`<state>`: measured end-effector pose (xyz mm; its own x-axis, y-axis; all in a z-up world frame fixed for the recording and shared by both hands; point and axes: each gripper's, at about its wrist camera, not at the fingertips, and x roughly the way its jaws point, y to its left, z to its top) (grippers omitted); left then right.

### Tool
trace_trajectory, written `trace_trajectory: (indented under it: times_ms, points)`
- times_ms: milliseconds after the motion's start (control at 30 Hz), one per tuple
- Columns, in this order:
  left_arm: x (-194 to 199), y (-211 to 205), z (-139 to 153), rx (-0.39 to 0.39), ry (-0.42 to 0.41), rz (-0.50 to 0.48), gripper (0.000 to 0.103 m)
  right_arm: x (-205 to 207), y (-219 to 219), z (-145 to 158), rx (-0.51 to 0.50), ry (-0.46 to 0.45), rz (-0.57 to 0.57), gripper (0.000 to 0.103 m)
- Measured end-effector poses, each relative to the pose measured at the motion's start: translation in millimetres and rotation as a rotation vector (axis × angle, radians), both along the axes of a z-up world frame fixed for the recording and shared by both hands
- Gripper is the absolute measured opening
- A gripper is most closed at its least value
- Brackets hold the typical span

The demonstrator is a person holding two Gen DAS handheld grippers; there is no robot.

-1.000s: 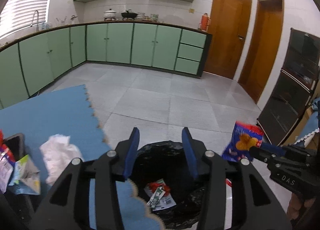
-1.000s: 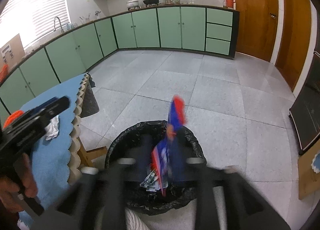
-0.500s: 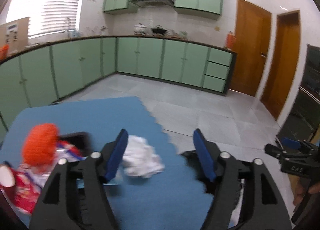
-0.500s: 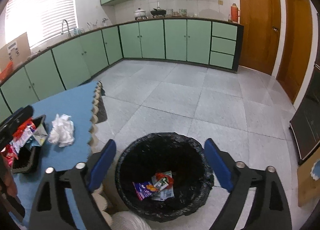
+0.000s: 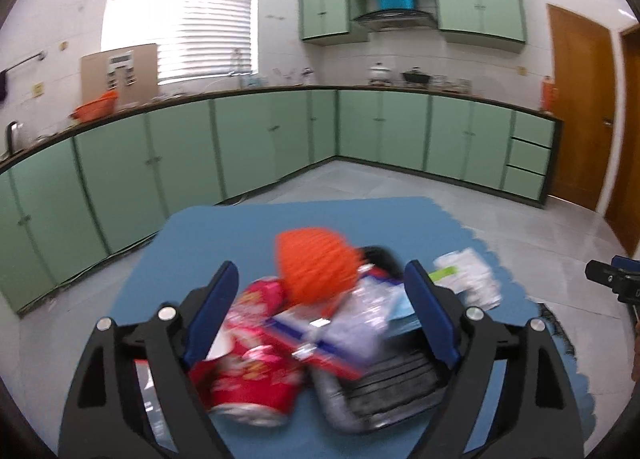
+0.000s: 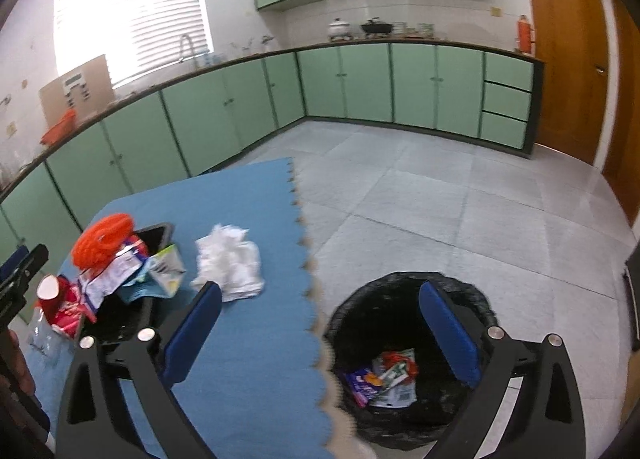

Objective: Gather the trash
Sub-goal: 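Grasp the plastic bottle with the left tool while the right tool grasps the red paper cup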

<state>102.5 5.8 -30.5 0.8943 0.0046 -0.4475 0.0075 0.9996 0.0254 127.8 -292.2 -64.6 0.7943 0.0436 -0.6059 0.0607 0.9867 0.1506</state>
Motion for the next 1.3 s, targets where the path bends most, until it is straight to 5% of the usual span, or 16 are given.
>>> trace_trajectory:
  times_ms: [467,733,1067,1300]
  points:
    - [-13.1,130.0,-6.8,-0.027,0.076,0.237,0.08,9.9,78.6,-4.8,-0.013,0.008,0.154,0.097]
    - [29.5,166.9,-15.1,-0.082,0.2,0.259,0.061,14.6,98.9,5.5,-0.036,-0.006,0.177,0.097]
    - [26.1,166.5,-47.9,-0.111,0.273,0.216,0.061,21.3,116.1,13.1,-0.039,-0.012,0.21,0.097]
    - [29.1,165.0,-63.4,-0.142,0.307,0.169,0.071,21.4,146.3,15.2,-0.067,-0.023,0.28,0.097]
